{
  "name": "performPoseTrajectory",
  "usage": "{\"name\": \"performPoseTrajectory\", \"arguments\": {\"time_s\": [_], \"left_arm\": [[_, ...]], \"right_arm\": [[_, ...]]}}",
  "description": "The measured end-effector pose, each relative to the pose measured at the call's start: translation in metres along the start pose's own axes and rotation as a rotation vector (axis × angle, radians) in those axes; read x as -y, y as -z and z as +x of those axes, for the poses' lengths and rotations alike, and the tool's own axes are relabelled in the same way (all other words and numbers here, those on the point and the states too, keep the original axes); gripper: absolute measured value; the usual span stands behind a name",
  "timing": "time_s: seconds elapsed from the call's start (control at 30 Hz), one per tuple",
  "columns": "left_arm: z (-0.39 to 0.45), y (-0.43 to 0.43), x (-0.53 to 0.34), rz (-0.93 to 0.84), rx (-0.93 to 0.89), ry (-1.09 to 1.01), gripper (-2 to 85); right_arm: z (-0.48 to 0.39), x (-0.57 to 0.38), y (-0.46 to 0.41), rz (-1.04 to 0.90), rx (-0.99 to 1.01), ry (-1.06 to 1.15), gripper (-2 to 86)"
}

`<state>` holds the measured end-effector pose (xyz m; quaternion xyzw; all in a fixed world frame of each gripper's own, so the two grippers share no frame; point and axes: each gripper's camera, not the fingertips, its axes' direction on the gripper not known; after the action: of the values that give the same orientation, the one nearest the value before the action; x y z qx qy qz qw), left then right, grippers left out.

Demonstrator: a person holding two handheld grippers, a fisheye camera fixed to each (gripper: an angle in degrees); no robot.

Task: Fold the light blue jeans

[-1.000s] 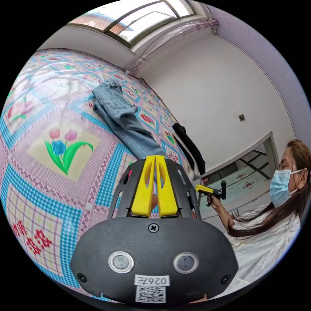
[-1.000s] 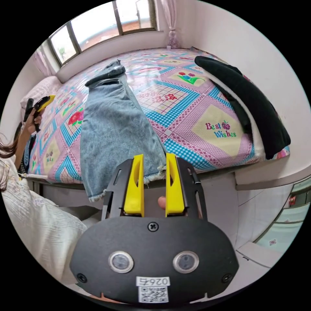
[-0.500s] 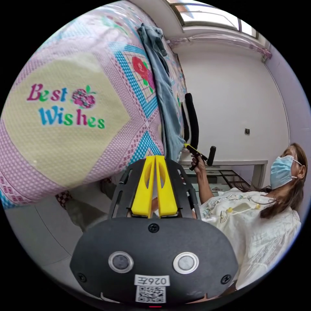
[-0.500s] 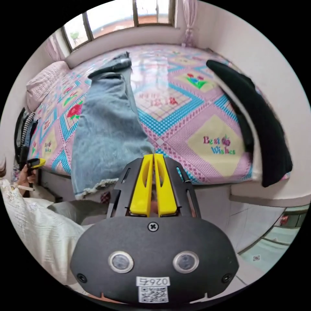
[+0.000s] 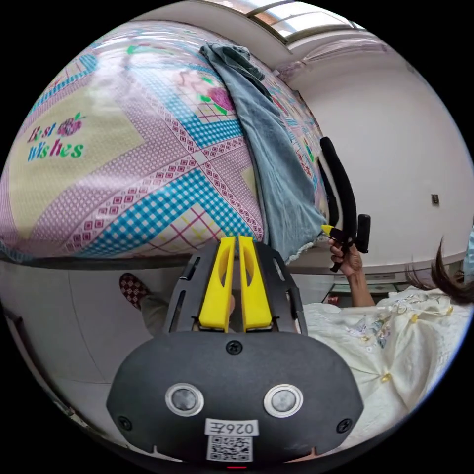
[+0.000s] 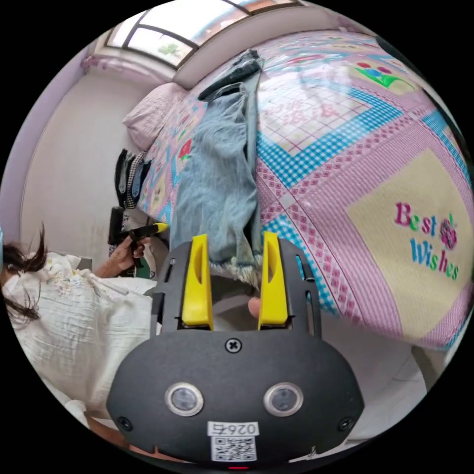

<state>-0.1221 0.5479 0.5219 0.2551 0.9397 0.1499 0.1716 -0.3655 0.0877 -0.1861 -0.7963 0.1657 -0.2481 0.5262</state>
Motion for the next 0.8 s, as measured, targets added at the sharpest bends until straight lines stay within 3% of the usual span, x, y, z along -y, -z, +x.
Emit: {"name": "performPoseTrajectory", "arguments": {"time_s": [0.13, 0.37, 0.5, 0.63, 0.7, 0.8], "left_arm": [[-0.001, -0.011, -0.024, 0.034, -0.063, 0.089, 7.0], [0.021, -0.054, -0.043, 0.045, -0.180, 0.051, 17.4], [0.035, -0.089, -0.041, 0.033, -0.290, 0.019, 21.0], [0.046, -0.107, -0.047, 0.041, -0.345, 0.016, 19.3], [0.050, -0.124, -0.054, -0.016, -0.451, 0.041, 9.1], [0.061, -0.148, -0.065, -0.150, -0.547, 0.058, 2.3]], "right_arm": [[0.006, 0.011, -0.001, -0.006, 0.042, 0.062, 10.3], [0.021, 0.032, 0.003, -0.077, 0.051, 0.122, 5.1], [0.040, 0.042, -0.008, -0.151, 0.267, 0.112, 4.4], [0.052, 0.041, -0.015, -0.147, 0.372, 0.088, 2.9], [0.058, 0.037, -0.013, -0.139, 0.389, 0.074, 2.7], [0.066, 0.029, -0.010, -0.122, 0.429, 0.065, 2.4]]}}
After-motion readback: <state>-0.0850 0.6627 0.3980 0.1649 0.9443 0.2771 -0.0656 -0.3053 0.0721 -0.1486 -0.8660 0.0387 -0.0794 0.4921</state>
